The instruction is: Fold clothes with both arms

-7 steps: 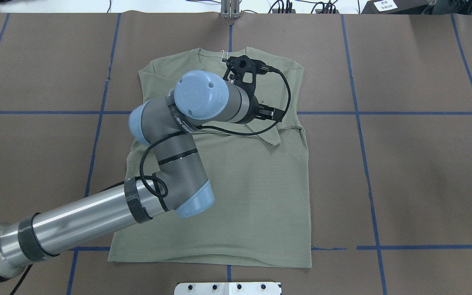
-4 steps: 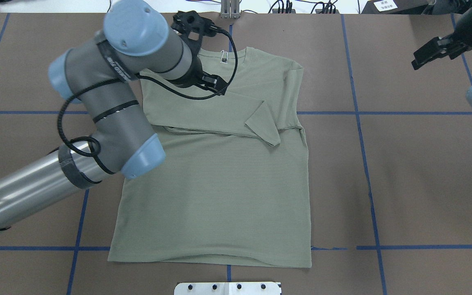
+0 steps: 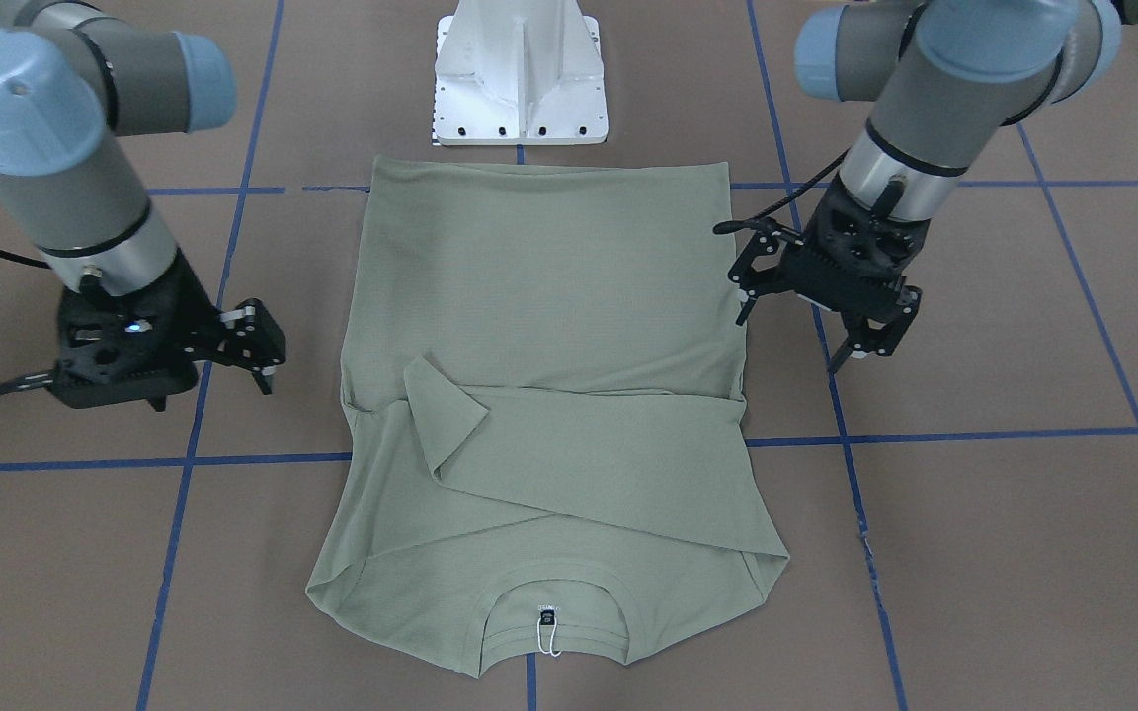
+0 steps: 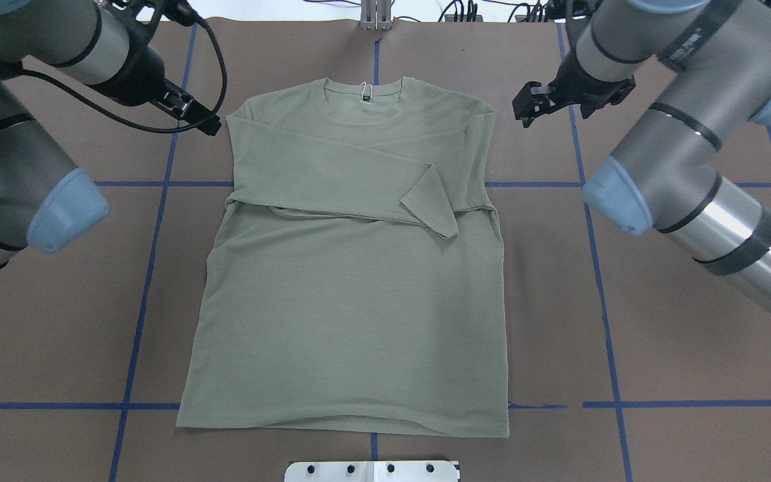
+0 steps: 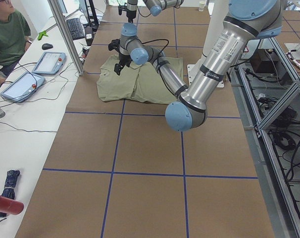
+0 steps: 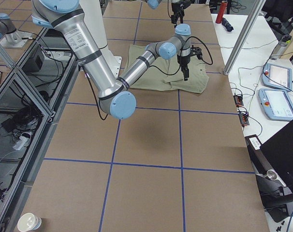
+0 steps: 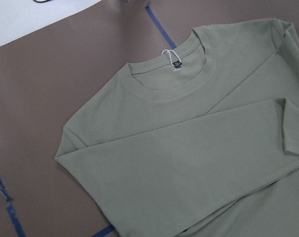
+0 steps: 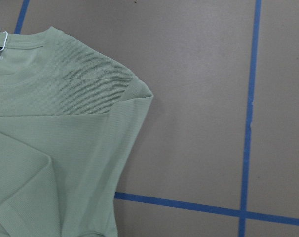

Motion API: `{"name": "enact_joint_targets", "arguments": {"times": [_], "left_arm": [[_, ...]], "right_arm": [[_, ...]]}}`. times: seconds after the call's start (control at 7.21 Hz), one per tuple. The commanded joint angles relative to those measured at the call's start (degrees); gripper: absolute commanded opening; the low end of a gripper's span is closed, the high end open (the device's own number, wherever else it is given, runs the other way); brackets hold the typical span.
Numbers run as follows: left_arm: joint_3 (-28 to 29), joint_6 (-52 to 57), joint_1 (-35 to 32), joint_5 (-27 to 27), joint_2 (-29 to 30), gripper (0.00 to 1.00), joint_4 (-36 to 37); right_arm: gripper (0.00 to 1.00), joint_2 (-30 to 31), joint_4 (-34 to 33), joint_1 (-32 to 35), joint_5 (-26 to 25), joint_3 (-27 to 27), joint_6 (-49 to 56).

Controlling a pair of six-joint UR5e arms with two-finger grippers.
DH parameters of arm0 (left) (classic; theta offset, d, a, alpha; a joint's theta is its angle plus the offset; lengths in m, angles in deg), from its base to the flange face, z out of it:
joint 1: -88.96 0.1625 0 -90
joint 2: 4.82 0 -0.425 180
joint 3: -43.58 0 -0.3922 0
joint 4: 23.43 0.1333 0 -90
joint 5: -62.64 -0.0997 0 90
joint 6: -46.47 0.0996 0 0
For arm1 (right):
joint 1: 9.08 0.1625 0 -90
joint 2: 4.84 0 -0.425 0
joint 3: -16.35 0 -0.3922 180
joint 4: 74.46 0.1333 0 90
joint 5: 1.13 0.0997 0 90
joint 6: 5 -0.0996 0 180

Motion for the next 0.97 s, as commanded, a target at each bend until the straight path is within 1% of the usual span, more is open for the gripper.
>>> {"name": "enact_joint_targets", "arguments": {"times": [0.0,0.14,0.28,0.42,0.56,0.69,0.83], "left_arm": [[-1.86,2.92,-1.13,0.35,-4.09,1.00,-0.98],[-1.86,2.74,-1.22,0.44,-4.61,1.00,-1.16],[-1.86,2.22,-1.22,0.53,-4.88,1.00,-1.33],[-1.77,1.86,-1.22,0.53,-4.88,1.00,-1.68],[-1.86,1.77,-1.31,0.62,-4.97,1.00,-1.77],[-1.86,1.16,-1.22,0.53,-4.97,1.00,-1.77],[-1.86,0.90,-1.22,0.62,-4.97,1.00,-1.86]], "right_arm": [[0.81,-8.20,-0.02,-8.19,-9.14,8.16,-11.25],[0.67,-10.76,-0.02,-11.35,-12.14,11.16,-14.68],[0.65,-13.48,-0.19,-14.78,-16.17,14.58,-16.63],[0.65,-14.73,-0.11,-17.08,-20.30,17.31,-17.43],[0.64,-16.92,-0.11,-18.06,-20.78,20.73,-18.57],[0.62,-19.64,-0.11,-19.55,-23.57,25.29,-18.93],[0.58,-20.71,-0.02,-20.26,-24.72,27.17,-18.93]]}}
